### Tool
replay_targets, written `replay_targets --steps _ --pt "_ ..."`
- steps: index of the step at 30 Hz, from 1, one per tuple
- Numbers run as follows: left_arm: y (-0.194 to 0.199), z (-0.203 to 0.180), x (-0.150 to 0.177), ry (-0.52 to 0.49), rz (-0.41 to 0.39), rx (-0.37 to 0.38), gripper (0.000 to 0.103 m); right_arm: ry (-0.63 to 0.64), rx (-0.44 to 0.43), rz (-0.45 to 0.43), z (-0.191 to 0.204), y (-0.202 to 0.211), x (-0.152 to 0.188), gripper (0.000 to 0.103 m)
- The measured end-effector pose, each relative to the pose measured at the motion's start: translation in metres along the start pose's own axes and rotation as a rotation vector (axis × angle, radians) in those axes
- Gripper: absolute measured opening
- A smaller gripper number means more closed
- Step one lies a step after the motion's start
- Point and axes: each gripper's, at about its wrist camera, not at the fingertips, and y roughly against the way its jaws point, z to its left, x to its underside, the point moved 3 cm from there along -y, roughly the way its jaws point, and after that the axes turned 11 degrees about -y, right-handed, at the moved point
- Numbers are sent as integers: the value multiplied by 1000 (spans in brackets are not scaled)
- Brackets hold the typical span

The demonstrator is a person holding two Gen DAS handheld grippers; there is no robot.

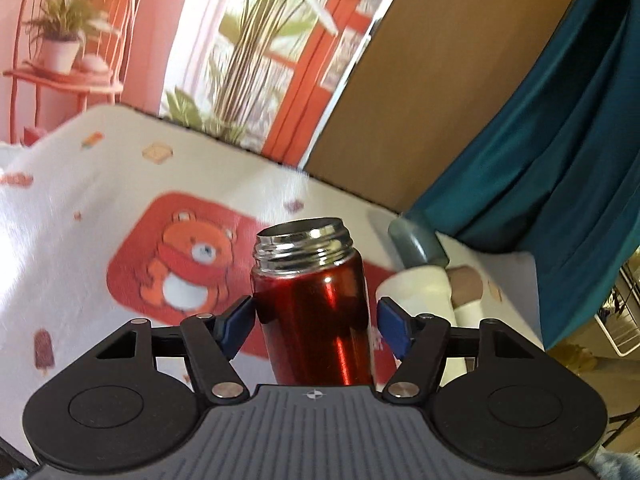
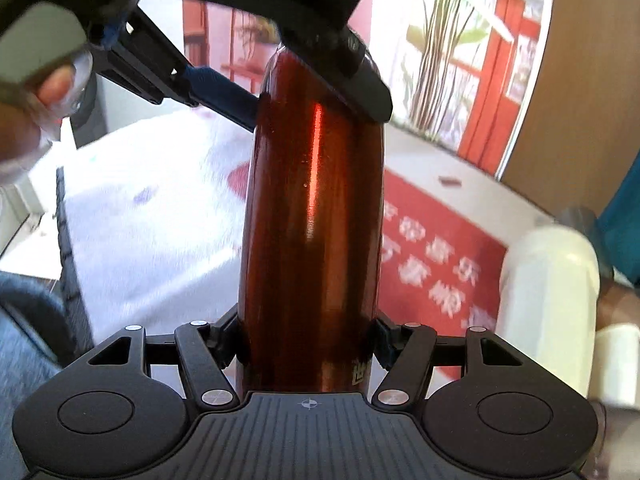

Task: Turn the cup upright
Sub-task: 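Lift and rotate the red thermos upright with the right gripper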

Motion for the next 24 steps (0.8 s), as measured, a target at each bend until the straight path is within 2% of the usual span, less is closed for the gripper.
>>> replay_targets --steps 2,7,14,19,24 --pt "6 -3 -4 -10 -20 6 69 3 5 -35 0 -3 -1 59" --pt "8 -15 2 -22 -19 49 69 7 19 -57 -5 -2 7 59" --pt "9 -23 9 -33 -10 95 70 -9 16 -38 -14 8 17 60" --pt "17 -35 18 -52 13 172 70 3 21 -16 -14 15 27 61" --pt "21 -48 27 -77 22 168 71 16 23 -10 -12 25 30 61"
